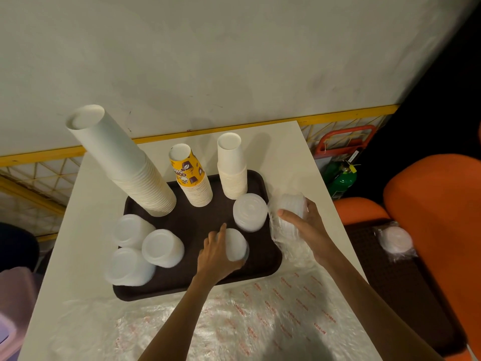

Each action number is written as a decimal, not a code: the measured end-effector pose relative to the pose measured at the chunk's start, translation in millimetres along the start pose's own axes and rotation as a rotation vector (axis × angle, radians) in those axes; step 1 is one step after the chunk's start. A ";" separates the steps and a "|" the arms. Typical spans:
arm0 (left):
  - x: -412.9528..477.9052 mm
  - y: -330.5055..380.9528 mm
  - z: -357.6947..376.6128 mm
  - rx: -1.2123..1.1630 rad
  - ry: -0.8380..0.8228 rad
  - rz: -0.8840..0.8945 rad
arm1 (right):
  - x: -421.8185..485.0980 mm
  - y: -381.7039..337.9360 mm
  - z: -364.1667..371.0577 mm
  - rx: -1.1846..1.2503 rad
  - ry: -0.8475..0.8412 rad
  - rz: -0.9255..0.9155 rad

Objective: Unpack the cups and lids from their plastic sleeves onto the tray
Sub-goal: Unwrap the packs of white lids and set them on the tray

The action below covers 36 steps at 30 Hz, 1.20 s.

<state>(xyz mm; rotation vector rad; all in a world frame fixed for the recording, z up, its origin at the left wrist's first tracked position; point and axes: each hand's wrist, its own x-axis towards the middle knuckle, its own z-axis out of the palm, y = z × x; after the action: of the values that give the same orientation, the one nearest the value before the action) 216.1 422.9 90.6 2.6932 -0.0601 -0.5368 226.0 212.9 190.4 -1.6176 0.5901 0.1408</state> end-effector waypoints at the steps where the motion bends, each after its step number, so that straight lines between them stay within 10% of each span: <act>1: 1.3 -0.8 -1.9 -0.002 0.005 -0.009 | -0.7 -0.2 -0.8 0.003 0.006 0.002; 17: 57.0 -3.7 -20.7 -0.090 0.193 -0.368 | 8.1 7.4 -14.3 -0.028 0.012 0.035; 36: -26.2 27.3 37.2 -0.276 0.354 -0.357 | 0.4 11.7 -5.6 -0.050 0.011 0.040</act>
<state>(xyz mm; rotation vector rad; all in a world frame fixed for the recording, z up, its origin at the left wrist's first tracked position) 178.7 387.1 79.0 2.4899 0.5581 -0.1423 219.7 207.2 180.5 -1.6568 0.6319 0.1777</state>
